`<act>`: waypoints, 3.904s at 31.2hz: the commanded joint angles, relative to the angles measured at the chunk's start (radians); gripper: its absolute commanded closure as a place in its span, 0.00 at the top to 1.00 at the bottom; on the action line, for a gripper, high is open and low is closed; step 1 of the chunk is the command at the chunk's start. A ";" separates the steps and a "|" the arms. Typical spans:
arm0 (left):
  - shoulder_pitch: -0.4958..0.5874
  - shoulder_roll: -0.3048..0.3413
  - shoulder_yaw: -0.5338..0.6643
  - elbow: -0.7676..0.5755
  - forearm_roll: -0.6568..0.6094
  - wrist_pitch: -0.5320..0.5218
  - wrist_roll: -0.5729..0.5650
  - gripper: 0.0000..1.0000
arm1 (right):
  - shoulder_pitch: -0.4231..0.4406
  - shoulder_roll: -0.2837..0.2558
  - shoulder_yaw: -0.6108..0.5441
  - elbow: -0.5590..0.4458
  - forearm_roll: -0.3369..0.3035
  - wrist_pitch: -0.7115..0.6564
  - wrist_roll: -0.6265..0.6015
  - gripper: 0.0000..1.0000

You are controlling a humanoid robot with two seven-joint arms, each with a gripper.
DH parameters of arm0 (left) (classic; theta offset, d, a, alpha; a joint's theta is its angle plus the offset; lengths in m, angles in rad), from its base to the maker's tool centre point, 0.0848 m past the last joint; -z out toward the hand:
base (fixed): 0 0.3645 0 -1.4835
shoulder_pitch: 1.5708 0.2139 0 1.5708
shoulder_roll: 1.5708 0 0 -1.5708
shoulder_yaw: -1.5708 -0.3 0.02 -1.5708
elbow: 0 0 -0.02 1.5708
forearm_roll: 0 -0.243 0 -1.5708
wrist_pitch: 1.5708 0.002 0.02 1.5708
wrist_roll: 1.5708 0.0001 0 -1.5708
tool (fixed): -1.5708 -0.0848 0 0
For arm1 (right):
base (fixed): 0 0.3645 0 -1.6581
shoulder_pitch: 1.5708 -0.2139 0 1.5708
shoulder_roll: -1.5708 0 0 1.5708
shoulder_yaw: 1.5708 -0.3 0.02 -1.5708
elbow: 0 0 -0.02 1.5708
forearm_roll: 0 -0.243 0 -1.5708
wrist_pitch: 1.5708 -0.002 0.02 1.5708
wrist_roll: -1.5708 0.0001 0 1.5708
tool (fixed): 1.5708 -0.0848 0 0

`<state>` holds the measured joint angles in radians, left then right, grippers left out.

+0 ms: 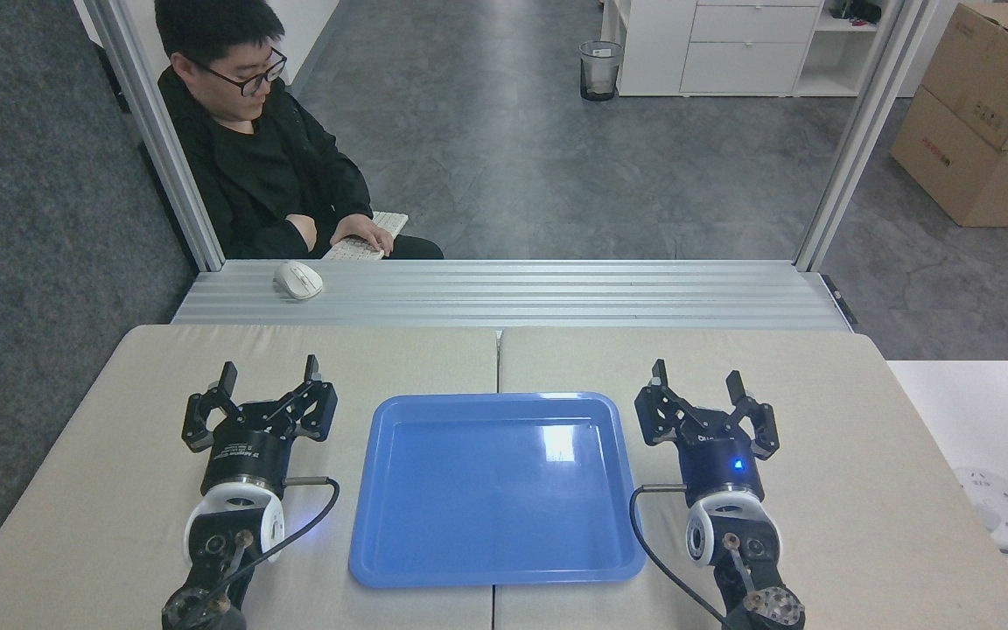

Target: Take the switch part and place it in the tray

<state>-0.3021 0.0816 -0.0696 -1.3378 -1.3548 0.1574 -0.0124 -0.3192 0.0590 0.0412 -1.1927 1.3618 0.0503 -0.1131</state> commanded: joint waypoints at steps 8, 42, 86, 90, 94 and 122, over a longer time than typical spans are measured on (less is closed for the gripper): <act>-0.002 -0.003 -0.019 0.020 -0.001 0.001 0.003 1.00 | -0.001 -0.016 0.016 0.001 0.030 -0.001 0.015 1.00; 0.000 0.036 -0.003 0.063 0.008 -0.001 0.008 1.00 | -0.003 -0.025 0.016 0.001 0.028 -0.003 0.075 1.00; 0.219 0.098 0.097 0.137 -0.004 -0.055 0.134 1.00 | -0.003 -0.025 0.016 0.001 0.028 -0.003 0.066 1.00; 0.219 0.098 0.091 0.143 -0.007 -0.058 0.134 1.00 | -0.003 -0.025 0.016 0.001 0.028 -0.003 0.066 1.00; 0.227 0.096 0.089 0.149 -0.007 -0.058 0.134 0.99 | -0.003 -0.025 0.016 0.001 0.028 -0.001 0.066 1.00; 0.270 0.098 0.077 0.164 -0.044 -0.173 0.134 0.00 | -0.003 -0.025 0.014 0.001 0.028 -0.003 0.064 1.00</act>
<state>-0.0251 0.1780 -0.0009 -1.1796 -1.3857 0.0100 0.1292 -0.3221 0.0337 0.0567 -1.1919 1.3898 0.0473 -0.0486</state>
